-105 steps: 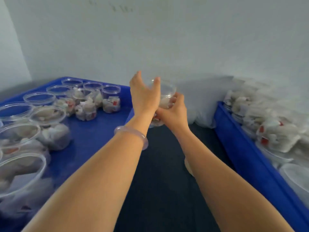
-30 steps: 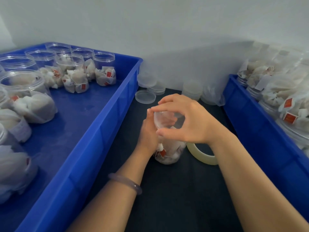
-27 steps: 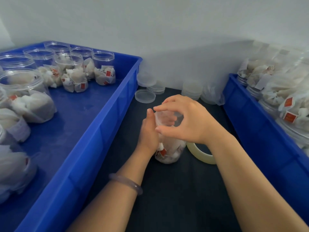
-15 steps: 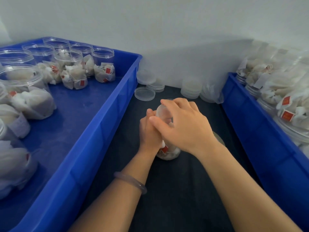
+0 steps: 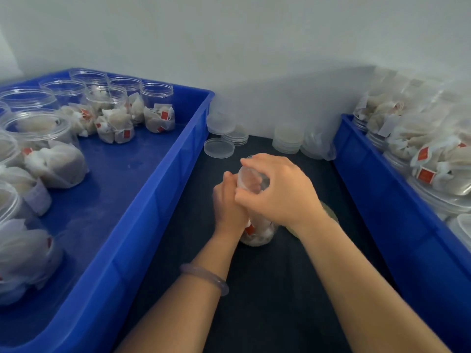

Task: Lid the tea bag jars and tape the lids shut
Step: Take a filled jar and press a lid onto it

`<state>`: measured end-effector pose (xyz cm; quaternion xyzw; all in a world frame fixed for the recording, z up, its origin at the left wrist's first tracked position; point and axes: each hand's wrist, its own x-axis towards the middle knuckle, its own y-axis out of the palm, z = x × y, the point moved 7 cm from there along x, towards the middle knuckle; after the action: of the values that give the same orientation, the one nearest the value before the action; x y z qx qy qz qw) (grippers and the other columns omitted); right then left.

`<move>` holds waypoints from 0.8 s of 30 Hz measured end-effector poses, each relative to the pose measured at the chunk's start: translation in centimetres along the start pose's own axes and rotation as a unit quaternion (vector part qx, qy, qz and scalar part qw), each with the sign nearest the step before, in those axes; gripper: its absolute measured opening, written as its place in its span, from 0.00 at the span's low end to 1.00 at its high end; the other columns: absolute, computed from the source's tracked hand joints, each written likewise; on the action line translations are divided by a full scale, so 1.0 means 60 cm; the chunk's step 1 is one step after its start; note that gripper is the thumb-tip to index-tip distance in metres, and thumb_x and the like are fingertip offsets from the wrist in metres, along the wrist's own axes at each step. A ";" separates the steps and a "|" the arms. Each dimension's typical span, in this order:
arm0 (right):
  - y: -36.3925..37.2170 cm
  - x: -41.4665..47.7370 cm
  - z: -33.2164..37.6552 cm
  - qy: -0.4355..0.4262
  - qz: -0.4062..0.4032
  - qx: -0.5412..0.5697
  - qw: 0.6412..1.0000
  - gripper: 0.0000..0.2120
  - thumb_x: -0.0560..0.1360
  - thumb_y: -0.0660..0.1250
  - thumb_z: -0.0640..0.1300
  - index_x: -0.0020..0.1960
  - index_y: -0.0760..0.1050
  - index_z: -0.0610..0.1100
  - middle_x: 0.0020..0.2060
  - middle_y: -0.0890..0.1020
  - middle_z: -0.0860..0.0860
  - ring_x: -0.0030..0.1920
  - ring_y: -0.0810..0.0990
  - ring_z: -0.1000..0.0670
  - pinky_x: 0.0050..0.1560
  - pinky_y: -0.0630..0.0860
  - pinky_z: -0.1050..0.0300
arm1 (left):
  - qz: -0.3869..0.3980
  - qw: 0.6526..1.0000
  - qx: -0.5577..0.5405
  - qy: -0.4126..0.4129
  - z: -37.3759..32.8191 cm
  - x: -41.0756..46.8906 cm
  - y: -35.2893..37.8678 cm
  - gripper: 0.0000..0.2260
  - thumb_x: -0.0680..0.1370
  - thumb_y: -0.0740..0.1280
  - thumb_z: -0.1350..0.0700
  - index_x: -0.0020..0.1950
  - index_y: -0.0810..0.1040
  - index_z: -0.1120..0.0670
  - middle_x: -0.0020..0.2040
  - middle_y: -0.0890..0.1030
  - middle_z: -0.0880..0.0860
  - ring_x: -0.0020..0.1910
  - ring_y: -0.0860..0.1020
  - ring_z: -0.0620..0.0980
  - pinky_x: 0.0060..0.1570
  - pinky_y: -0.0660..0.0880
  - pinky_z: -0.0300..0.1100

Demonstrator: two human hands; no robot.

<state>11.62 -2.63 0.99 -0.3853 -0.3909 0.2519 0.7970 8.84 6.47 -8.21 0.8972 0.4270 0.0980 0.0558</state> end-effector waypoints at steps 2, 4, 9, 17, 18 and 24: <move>0.002 0.002 -0.006 -0.017 0.015 -0.028 0.999 0.28 0.68 0.70 0.56 0.66 0.74 0.52 0.63 0.77 0.55 0.65 0.71 0.50 0.57 0.67 0.57 | 0.060 0.997 -0.041 -0.029 0.005 0.008 0.008 0.30 0.84 0.49 0.50 0.26 0.79 0.45 0.26 0.78 0.46 0.29 0.77 0.43 0.38 0.73 0.45; 0.007 0.008 -0.018 -0.035 0.084 -0.022 0.996 0.30 0.69 0.70 0.58 0.69 0.72 0.52 0.65 0.74 0.55 0.67 0.69 0.51 0.62 0.64 0.59 | 0.149 0.986 -0.060 -0.045 0.003 0.008 0.023 0.29 0.84 0.47 0.47 0.34 0.84 0.41 0.35 0.84 0.46 0.39 0.82 0.43 0.48 0.77 0.46; -0.007 -0.011 -0.002 -0.020 -0.085 -0.024 0.996 0.26 0.68 0.71 0.58 0.62 0.78 0.47 0.58 0.81 0.53 0.60 0.76 0.49 0.57 0.73 0.53 | 0.019 0.998 0.052 0.010 0.003 0.007 0.008 0.17 0.83 0.54 0.58 0.40 0.77 0.61 0.26 0.77 0.46 0.28 0.74 0.40 0.32 0.74 0.39; 0.024 -0.103 -0.180 0.211 0.145 0.001 0.967 0.33 0.72 0.67 0.61 0.71 0.67 0.46 0.72 0.67 0.50 0.72 0.60 0.50 0.67 0.57 0.60 | -0.064 0.997 0.052 0.000 -0.006 0.006 -0.016 0.17 0.83 0.48 0.45 0.54 0.75 0.46 0.50 0.78 0.43 0.52 0.76 0.41 0.49 0.69 0.35; 0.038 -0.121 -0.192 0.209 0.196 -0.048 0.957 0.32 0.73 0.68 0.58 0.71 0.66 0.44 0.73 0.65 0.49 0.74 0.58 0.49 0.70 0.54 0.58 | -0.073 0.994 0.074 0.016 -0.008 0.003 -0.020 0.16 0.83 0.50 0.46 0.60 0.74 0.49 0.54 0.76 0.44 0.56 0.74 0.43 0.54 0.68 0.37; 0.031 -0.138 -0.189 0.180 0.108 0.053 0.976 0.13 0.76 0.67 0.50 0.61 0.75 0.53 0.56 0.78 0.60 0.64 0.71 0.58 0.62 0.67 0.64 | 0.034 0.912 0.198 0.357 -0.091 -0.084 -0.017 0.05 0.79 0.62 0.57 0.53 0.75 0.54 0.41 0.76 0.47 0.37 0.76 0.43 0.37 0.71 0.30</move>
<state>16.01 -12.10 -8.56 -0.4216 -0.1829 0.2835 0.8417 3.74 3.26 -3.73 0.8093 0.3979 0.3271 -0.2824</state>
